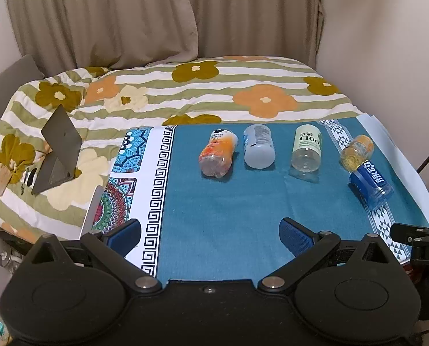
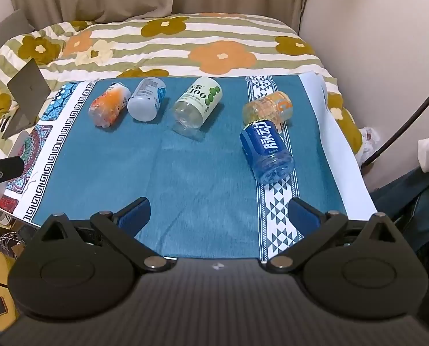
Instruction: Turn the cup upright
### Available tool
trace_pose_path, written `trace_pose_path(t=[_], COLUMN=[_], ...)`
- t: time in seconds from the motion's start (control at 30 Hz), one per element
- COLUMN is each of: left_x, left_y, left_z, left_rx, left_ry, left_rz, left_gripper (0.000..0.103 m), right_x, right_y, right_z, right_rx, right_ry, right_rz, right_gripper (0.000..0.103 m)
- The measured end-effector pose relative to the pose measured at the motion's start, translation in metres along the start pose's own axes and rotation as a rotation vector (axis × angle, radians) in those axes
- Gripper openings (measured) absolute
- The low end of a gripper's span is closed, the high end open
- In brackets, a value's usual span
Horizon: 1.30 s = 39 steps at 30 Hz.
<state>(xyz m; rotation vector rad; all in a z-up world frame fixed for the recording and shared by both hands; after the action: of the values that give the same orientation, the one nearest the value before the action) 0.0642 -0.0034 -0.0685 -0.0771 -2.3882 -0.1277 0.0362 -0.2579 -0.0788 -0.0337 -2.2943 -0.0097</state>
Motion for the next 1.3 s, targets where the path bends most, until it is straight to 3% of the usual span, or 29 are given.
trace_pose_path(t=[1.3], left_x=[-0.013], left_y=[-0.012], left_z=[-0.006], left_rx=[0.011], left_ry=[0.047], left_rz=[0.020], left_gripper=[0.103], right_x=[-0.002], right_y=[0.000], right_z=[-0.004], right_rx=[0.001], right_ry=[0.008], right_rz=[0.006], right_gripper=[0.103])
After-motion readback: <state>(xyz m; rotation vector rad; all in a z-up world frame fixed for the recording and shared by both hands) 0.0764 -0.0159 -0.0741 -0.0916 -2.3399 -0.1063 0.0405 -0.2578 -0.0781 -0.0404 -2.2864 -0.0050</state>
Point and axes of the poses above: each gripper's, at about its wrist camera, not at the fingertips, and x roughly against the way its jaws point, y to its left, z to its underside, the point moved 10 cm from there along -x, roughly the way its jaws point, and after that the axes turned 6 degrees about -y, right-handed, at the moved point
